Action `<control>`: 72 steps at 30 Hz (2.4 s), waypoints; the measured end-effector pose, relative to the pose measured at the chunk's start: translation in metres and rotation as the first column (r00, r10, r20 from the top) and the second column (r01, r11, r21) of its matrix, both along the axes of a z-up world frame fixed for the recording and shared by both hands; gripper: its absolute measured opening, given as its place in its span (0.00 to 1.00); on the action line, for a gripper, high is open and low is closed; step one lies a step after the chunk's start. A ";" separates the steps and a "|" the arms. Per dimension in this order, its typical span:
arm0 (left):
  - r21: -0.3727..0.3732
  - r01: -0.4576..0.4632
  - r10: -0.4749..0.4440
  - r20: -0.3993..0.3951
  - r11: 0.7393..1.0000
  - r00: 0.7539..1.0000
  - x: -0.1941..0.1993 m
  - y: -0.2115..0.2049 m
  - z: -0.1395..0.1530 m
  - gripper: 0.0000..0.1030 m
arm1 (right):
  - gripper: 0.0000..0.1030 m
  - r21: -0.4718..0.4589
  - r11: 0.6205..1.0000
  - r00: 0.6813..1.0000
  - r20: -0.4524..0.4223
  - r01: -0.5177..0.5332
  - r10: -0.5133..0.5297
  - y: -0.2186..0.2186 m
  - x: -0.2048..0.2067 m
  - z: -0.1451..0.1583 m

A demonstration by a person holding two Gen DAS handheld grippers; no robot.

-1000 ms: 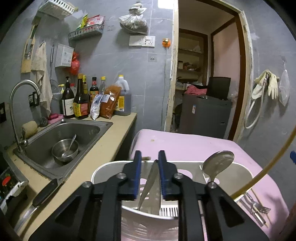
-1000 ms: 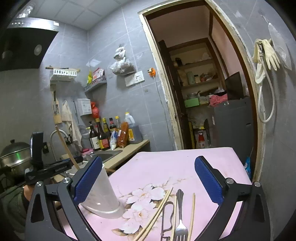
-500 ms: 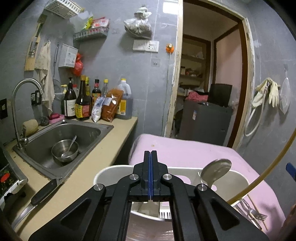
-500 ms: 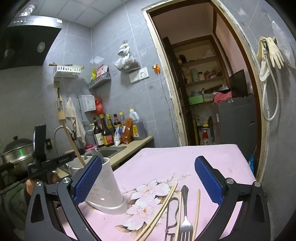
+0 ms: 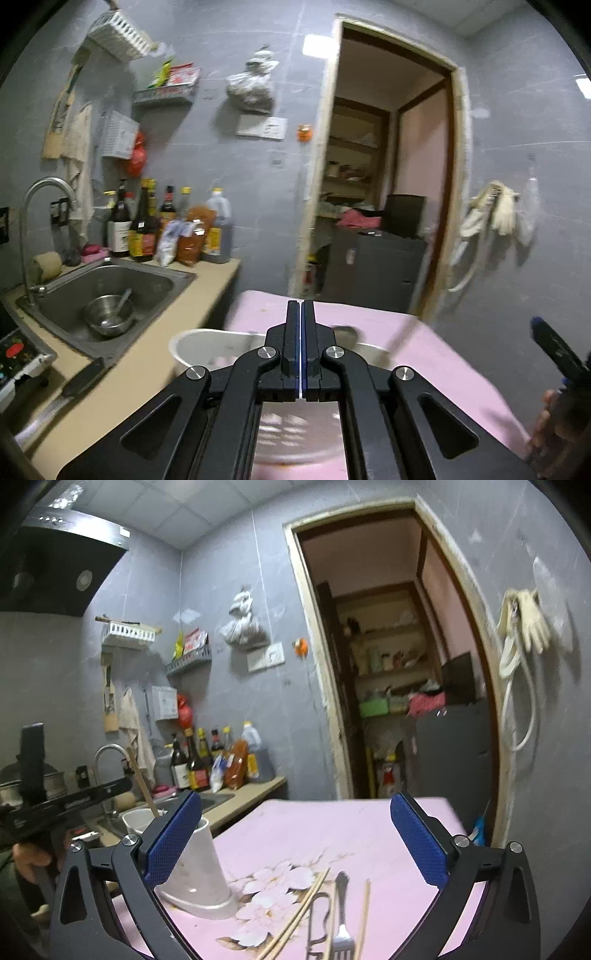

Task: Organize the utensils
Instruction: 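Move both open tools down to the remaining utensils on the tablecloth, then grasp a wooden chopstick with the left tool while the right tool grasps another chopstick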

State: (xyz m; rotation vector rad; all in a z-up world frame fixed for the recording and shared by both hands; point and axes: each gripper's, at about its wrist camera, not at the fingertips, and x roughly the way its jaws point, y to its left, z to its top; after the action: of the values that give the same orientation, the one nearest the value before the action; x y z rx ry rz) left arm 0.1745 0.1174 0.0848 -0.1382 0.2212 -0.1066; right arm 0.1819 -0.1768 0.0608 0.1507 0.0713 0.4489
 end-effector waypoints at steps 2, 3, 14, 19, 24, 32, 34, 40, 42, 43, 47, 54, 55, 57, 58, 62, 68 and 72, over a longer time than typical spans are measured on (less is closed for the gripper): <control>0.008 0.036 -0.036 0.006 0.999 0.999 -0.009 -0.016 0.003 0.05 | 1.00 -0.019 1.000 0.999 0.034 0.022 -0.022 -0.002 -0.010 0.006; 0.008 0.053 -0.053 0.008 0.999 0.999 -0.014 -0.024 0.004 0.11 | 1.00 -0.027 0.999 0.998 0.049 0.032 -0.031 -0.004 -0.015 0.009; -0.030 0.202 -0.201 0.037 0.979 0.979 -0.052 -0.081 0.005 0.53 | 1.00 -0.070 0.991 0.987 0.122 0.113 -0.104 -0.025 -0.057 0.017; -0.034 0.228 -0.227 0.041 0.973 0.973 -0.061 -0.099 0.000 0.77 | 1.00 -0.090 0.985 0.984 0.117 0.144 -0.134 -0.036 -0.067 0.009; -0.005 0.215 -0.215 0.036 0.977 0.976 -0.063 -0.111 -0.009 0.93 | 1.00 -0.114 0.981 0.985 0.086 0.159 -0.150 -0.046 -0.064 0.001; 0.019 0.183 -0.181 -0.085 0.983 0.980 -0.042 -0.119 -0.038 0.98 | 1.00 -0.161 0.979 0.991 -0.023 0.128 -0.134 -0.050 -0.040 -0.016; 0.007 0.178 -0.175 -0.132 0.984 0.976 -0.033 -0.117 -0.044 0.98 | 1.00 -0.177 0.977 0.988 -0.069 0.122 -0.136 -0.051 -0.031 -0.021; -0.016 0.180 -0.178 -0.262 0.983 0.949 -0.009 -0.118 -0.058 0.98 | 1.00 -0.238 0.969 0.969 -0.217 0.070 -0.123 -0.045 0.002 -0.035; -0.016 0.186 -0.182 -0.305 0.982 0.935 -0.002 -0.121 -0.063 0.98 | 0.95 -0.254 0.966 0.958 -0.263 0.043 -0.111 -0.044 0.012 -0.040; -0.014 0.189 -0.183 -0.331 0.982 0.926 0.002 -0.123 -0.067 0.98 | 0.92 -0.268 0.963 0.951 -0.290 0.026 -0.107 -0.042 0.019 -0.043; -0.011 0.193 -0.182 -0.397 0.981 0.900 0.016 -0.128 -0.079 0.97 | 0.74 -0.269 0.962 0.917 -0.394 -0.049 -0.064 -0.039 0.044 -0.054; 0.004 0.216 -0.189 -0.472 0.976 0.861 0.041 -0.137 -0.092 0.64 | 0.44 -0.276 0.943 0.843 -0.538 -0.186 0.009 -0.028 0.083 -0.074; 0.004 0.219 -0.190 -0.484 0.976 0.854 0.045 -0.138 -0.094 0.61 | 0.42 -0.276 0.941 0.836 -0.548 -0.195 0.013 -0.027 0.087 -0.076; 0.003 0.226 -0.192 -0.513 0.974 0.837 0.055 -0.141 -0.099 0.48 | 0.37 -0.282 0.933 0.819 -0.574 -0.223 0.023 -0.022 0.095 -0.080; 0.004 0.228 -0.191 -0.529 0.974 0.827 0.060 -0.142 -0.102 0.45 | 0.36 -0.284 0.929 0.811 -0.585 -0.237 0.028 -0.020 0.099 -0.082; -0.005 0.238 -0.195 -0.591 0.971 0.783 0.081 -0.146 -0.113 0.26 | 0.27 -0.285 0.917 0.775 -0.631 -0.278 0.039 -0.011 0.116 -0.088; 0.010 0.248 -0.185 -0.636 0.969 0.749 0.103 -0.149 -0.119 0.22 | 0.23 -0.273 0.913 0.723 -0.690 -0.304 0.034 -0.006 0.139 -0.098; 0.024 0.238 -0.165 -0.653 0.971 0.739 0.115 -0.149 -0.125 0.22 | 0.21 -0.303 0.905 0.723 -0.691 -0.298 0.006 -0.006 0.139 -0.098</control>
State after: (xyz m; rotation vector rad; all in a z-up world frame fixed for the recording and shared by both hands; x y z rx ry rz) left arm 0.2900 -0.0320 -0.0398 -0.0375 0.9462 -0.2644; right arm 0.3210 -0.1830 -0.0374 -0.1046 0.9124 0.5214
